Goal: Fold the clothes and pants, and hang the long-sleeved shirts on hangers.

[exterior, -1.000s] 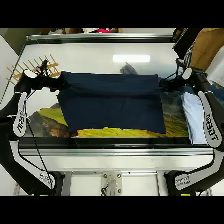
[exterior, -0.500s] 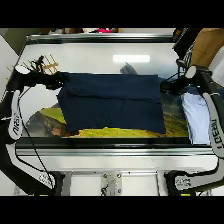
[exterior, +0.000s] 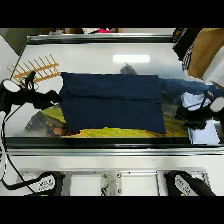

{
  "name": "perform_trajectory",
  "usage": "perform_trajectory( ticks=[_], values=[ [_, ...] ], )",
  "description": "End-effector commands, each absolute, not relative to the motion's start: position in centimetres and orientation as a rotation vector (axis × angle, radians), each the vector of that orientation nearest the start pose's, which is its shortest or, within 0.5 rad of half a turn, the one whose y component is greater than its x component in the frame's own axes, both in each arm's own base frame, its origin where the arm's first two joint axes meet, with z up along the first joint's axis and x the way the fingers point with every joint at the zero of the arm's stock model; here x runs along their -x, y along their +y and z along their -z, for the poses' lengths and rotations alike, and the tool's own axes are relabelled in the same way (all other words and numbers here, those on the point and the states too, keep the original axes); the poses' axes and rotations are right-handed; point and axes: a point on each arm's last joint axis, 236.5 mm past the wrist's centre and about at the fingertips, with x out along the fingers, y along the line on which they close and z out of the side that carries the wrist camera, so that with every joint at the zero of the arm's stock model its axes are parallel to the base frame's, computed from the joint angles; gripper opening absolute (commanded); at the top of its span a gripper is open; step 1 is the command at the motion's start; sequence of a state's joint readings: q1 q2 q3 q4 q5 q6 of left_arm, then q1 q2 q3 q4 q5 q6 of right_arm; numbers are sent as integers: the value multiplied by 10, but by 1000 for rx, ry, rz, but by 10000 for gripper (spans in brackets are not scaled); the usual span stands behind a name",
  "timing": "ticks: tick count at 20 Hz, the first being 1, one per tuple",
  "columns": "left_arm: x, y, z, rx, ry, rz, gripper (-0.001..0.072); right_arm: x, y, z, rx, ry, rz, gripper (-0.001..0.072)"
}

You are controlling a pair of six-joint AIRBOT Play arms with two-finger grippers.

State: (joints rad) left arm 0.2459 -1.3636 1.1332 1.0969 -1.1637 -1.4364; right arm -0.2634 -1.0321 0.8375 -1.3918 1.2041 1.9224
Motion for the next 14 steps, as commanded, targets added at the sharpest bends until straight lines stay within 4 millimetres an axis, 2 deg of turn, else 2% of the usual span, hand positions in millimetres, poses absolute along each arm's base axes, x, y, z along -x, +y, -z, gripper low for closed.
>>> perform_trajectory(
  ticks=[1,3,5,11,14],
  values=[
    [-343,-8,40,516,1338,70,550,-240,-8,67,-966,1316,523,532],
    [-330,-10,47,522,1337,57,550,-236,11,85,-1091,1298,513,532],
    [-322,-11,51,524,1331,48,550,-240,19,99,-1169,1250,516,531],
    [-309,-12,59,525,1315,28,550,-274,29,110,-1093,1111,449,523],
    [-307,-13,65,531,1339,28,550,-279,40,120,-1052,1122,423,348]
  ],
)
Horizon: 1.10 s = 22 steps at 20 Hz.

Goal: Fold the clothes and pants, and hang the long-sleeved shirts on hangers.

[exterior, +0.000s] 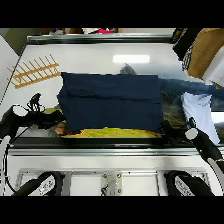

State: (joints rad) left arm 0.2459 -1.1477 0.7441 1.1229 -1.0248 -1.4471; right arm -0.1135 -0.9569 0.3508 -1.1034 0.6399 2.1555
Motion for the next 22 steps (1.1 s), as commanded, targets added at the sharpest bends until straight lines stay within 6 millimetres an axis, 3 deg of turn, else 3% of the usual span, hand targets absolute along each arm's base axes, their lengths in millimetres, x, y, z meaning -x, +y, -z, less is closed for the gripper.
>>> perform_trajectory(
  ticks=[1,3,8,11,14,22],
  values=[
    [-306,-13,68,535,1352,28,550,-281,42,121,-1044,1116,414,292],
    [-302,-15,78,544,1390,29,550,-285,42,118,-1030,1099,399,19],
    [-288,-20,100,547,1494,60,550,-288,42,115,-1028,1092,393,16],
    [-284,-41,100,575,1519,178,550,-288,42,115,-1028,1091,393,16],
    [-293,-58,97,644,1491,251,551,-289,42,115,-1028,1091,393,16],
    [-278,-90,118,579,1594,325,538,-291,43,112,-1020,1088,381,16]
  ],
)
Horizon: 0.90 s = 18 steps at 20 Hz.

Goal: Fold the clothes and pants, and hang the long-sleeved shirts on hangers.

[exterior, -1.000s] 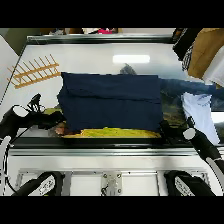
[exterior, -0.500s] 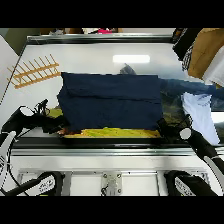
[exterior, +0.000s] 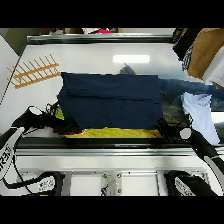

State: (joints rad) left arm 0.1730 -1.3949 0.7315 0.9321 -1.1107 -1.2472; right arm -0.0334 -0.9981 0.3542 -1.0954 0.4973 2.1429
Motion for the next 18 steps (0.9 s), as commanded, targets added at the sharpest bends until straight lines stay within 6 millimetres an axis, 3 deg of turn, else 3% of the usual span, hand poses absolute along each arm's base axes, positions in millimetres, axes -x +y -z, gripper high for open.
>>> perform_trajectory(
  ticks=[1,2,4,7,9,11,14,16,18],
  values=[
    [-280,-90,118,572,1584,321,302,-293,43,109,-990,1085,357,16],
    [-282,-86,117,554,1570,311,94,-297,43,105,-967,1078,334,16],
    [-292,-75,109,522,1513,269,14,-306,43,90,-935,1061,294,16],
    [-299,-64,78,525,1422,259,13,-312,43,66,-858,1088,220,16],
    [-282,-64,51,532,1427,300,13,-303,40,48,-770,1151,157,16],
    [-253,-72,20,522,1457,372,14,-280,35,30,-655,1240,111,16],
    [-210,-88,-20,507,1494,431,14,-225,25,12,-499,1400,109,16],
    [-201,-99,-34,498,1470,426,14,-199,25,5,-470,1459,109,16],
    [-195,-110,-42,461,1446,452,14,-193,27,-2,-465,1464,102,16]
  ],
)
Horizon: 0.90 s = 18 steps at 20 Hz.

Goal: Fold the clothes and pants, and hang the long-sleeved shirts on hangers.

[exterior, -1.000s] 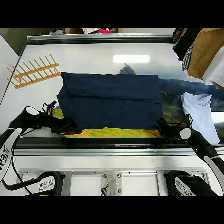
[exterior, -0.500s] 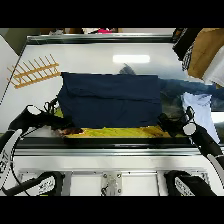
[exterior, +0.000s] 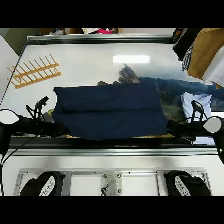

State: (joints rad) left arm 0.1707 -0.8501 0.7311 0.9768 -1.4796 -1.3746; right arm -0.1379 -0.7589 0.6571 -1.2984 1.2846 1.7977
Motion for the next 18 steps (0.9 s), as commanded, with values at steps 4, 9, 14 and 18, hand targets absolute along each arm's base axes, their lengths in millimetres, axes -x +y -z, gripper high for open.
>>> perform_trajectory(
  ticks=[4,9,14,18],
  values=[
    [-202,-114,-41,451,1466,460,14,-232,21,-25,-445,1403,84,15],
    [-285,-88,-61,441,1368,402,14,-315,8,-43,-403,1363,55,15],
    [-360,-76,-58,424,1362,413,14,-398,0,-37,-388,1344,40,15],
    [-407,-66,-38,441,1371,397,14,-457,7,-25,-371,1271,19,15]
  ],
)
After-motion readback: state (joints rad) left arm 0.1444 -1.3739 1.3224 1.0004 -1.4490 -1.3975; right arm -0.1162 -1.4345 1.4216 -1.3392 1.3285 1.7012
